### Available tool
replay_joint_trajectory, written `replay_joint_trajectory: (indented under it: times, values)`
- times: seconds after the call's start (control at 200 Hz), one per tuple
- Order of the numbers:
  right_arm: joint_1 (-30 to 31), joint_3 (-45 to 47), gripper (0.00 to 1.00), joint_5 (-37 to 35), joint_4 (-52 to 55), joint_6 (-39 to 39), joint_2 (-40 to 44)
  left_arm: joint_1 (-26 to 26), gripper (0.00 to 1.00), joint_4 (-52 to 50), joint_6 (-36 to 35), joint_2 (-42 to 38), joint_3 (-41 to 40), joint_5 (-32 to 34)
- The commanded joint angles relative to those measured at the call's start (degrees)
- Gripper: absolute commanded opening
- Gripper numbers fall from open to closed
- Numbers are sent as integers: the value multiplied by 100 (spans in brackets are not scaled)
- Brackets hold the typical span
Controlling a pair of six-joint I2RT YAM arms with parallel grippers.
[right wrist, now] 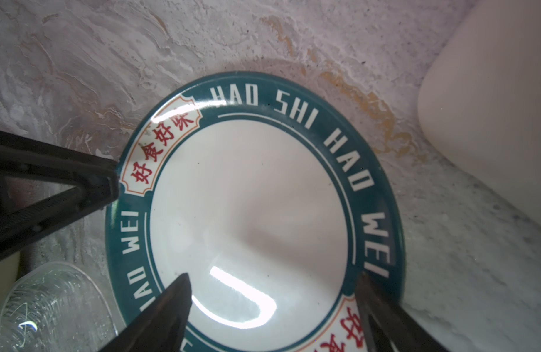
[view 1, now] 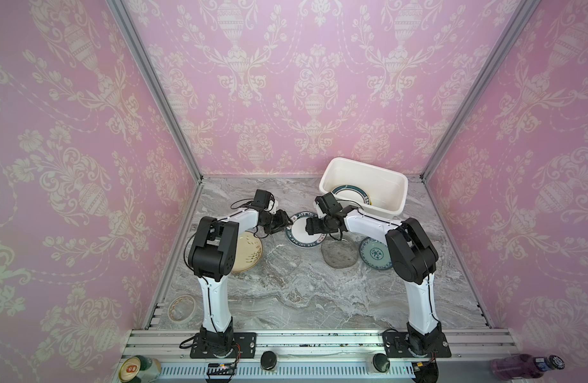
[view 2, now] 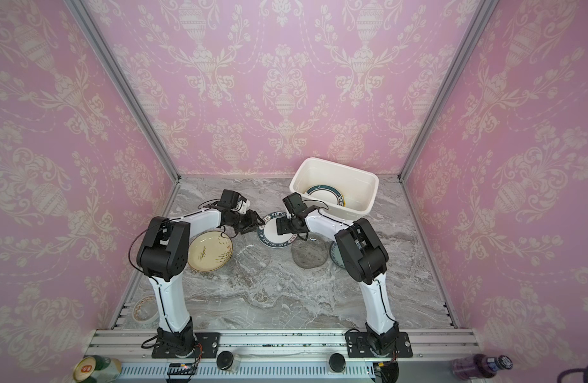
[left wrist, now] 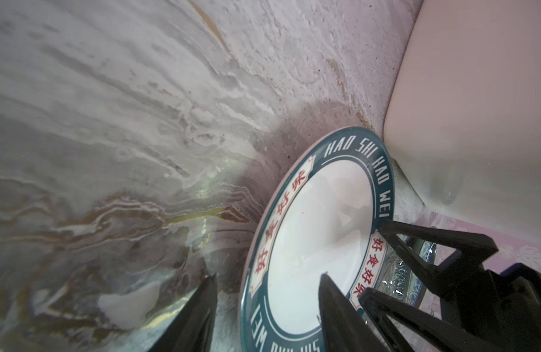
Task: Place the plates into the plastic bin on the countertop
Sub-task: Pick up the plate from the top-center of the table.
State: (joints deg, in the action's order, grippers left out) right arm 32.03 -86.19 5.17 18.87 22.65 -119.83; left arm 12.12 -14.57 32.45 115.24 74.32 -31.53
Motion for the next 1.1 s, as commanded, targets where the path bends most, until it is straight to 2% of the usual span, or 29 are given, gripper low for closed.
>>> replay_joint_trajectory:
  times: [0.0,0.295,0.455,0.756,0.956,1.096]
  values:
    - [31,6,85,42,88,89,-44,-17,53,-66,-36,167,-47,-186]
    - [31,-29,84,151,160,106,-193,-10,42,85,20,227,-155,-433]
    - [40,-29,84,168,180,108,-252,9,28,138,37,227,-206,-501]
    - [40,-28,83,127,266,55,-182,1,13,38,33,209,-217,-316]
    - [40,-285,84,48,343,89,138,1,0,42,132,119,-190,-266]
    - [40,-456,85,7,408,125,651,-24,0,35,212,-106,-216,-175]
